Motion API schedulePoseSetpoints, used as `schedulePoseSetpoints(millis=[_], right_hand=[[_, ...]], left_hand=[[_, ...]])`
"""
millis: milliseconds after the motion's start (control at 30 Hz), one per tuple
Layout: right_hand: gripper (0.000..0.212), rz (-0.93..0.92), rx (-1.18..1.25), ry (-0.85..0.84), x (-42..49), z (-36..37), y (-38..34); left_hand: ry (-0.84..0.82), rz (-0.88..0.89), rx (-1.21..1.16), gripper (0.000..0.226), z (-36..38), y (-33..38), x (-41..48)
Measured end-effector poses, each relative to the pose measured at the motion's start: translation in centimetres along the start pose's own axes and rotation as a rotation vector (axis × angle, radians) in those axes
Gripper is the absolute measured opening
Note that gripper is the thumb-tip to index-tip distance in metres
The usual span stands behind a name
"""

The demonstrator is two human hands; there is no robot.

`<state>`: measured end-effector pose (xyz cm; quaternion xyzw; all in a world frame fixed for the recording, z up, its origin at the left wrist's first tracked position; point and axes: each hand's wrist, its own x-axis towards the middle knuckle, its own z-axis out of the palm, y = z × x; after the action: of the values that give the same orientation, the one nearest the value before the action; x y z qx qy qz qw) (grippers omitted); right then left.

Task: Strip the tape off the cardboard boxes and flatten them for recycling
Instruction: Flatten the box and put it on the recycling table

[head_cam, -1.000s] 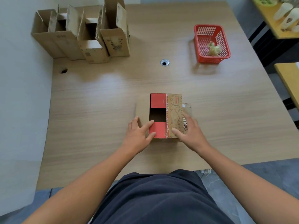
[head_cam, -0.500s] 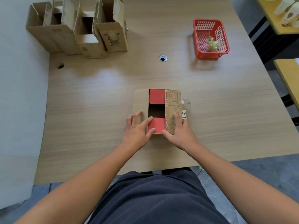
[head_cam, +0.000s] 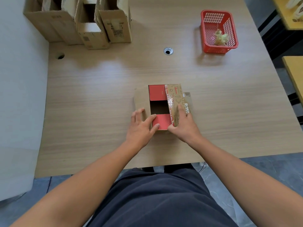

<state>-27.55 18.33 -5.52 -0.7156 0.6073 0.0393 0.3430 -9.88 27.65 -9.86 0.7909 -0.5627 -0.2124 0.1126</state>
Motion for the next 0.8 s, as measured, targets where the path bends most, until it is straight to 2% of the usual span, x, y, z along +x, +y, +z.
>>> schedulePoseSetpoints(millis=[200, 467, 567, 633, 700, 733, 800], right_hand=[[0.113, -0.006, -0.047, -0.05, 0.4, 0.1, -0.1], [0.107, -0.105, -0.019, -0.057, 0.6, -0.2, 1.0], [0.105, -0.161, -0.026, -0.103, 1.2, -0.9, 1.2], [0.101, -0.28, -0.057, -0.157, 1.3, -1.4, 1.6], [0.088, -0.393, -0.076, -0.129, 1.2, -1.5, 2.2], [0.078, -0.408, -0.058, -0.058, 1.1, -1.5, 2.4], [0.063, -0.385, -0.024, 0.096, 0.7, -1.4, 2.6]], left_hand=[[-0.024, -0.011, -0.022, 0.058, 0.2, 0.1, -0.7], [-0.041, -0.035, -0.074, 0.056, 0.0, 0.5, -1.1], [0.07, -0.013, -0.014, 0.036, -1.2, 0.3, 0.0], [0.211, -0.002, -0.02, 0.026, -2.8, 0.0, 1.8], [0.281, 0.034, -0.054, 0.034, -4.4, -0.9, 4.1], [0.242, 0.067, -0.083, 0.045, -5.3, -1.5, 5.4], [0.013, 0.122, -0.2, 0.059, -6.5, -2.4, 7.4]])
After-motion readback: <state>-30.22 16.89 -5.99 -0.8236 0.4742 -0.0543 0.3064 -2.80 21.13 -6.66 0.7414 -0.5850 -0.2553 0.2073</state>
